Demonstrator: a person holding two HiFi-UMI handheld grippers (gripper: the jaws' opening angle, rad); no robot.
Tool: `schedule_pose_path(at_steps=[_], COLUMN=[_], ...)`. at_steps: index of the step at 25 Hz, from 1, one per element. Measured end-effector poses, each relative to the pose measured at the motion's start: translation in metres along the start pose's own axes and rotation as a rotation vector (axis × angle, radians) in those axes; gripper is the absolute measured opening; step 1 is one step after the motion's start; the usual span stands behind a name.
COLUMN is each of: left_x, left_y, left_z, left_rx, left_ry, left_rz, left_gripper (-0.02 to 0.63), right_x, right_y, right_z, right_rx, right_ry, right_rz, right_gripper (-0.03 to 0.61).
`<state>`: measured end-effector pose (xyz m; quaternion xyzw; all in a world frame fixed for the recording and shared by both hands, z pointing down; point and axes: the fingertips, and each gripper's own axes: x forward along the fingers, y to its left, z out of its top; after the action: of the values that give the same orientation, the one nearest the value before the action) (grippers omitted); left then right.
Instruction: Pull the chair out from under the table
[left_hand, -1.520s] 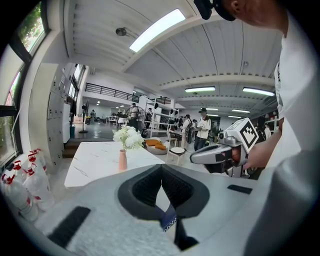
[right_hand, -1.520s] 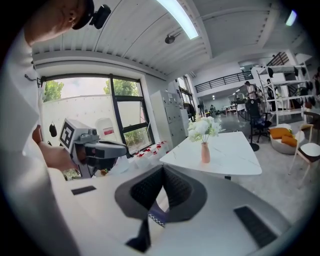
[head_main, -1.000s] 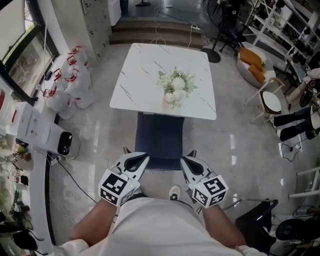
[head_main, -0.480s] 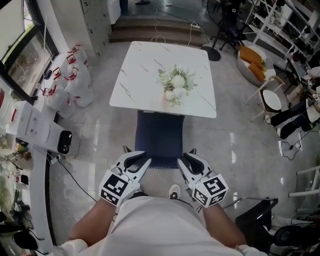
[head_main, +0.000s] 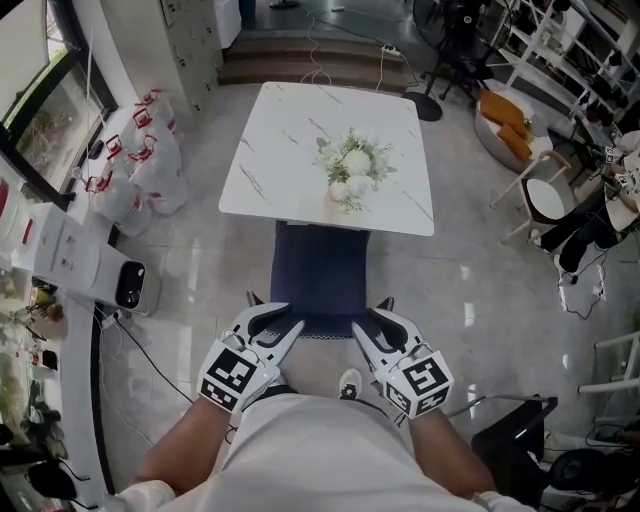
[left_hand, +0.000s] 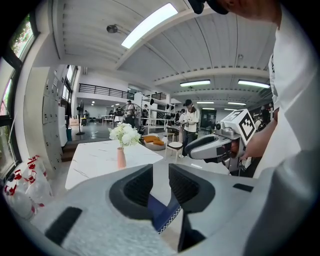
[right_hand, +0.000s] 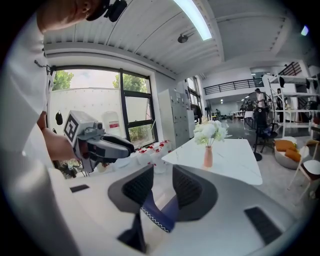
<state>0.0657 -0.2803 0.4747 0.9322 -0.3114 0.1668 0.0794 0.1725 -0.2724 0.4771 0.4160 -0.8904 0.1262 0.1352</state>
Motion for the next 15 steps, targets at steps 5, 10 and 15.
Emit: schedule_pose_path(at_steps=[5,10,15], left_x=[0.000,0.006,0.014], left_y=[-0.002,-0.004,-0.009], left_z=[-0.006,-0.040,-0.099], left_rx=[0.018,0.088,0.128], left_ry=[0.028,0.164,0.335], left_rz=[-0.007,-0.039,-0.085], left_gripper=[0.107,0.107,0.114], right_x=[0.000,0.005,0.008], right_y=[-0.001,-0.002,-0.006], right_z=[-0.010,-0.047,-0.101], right_rx=[-0.008,-0.088,-0.168], right_ry=[0.034,0.178,0.360], right_rz=[0.000,0.014,0.034], right_gripper=[0.120,0.112,0.112])
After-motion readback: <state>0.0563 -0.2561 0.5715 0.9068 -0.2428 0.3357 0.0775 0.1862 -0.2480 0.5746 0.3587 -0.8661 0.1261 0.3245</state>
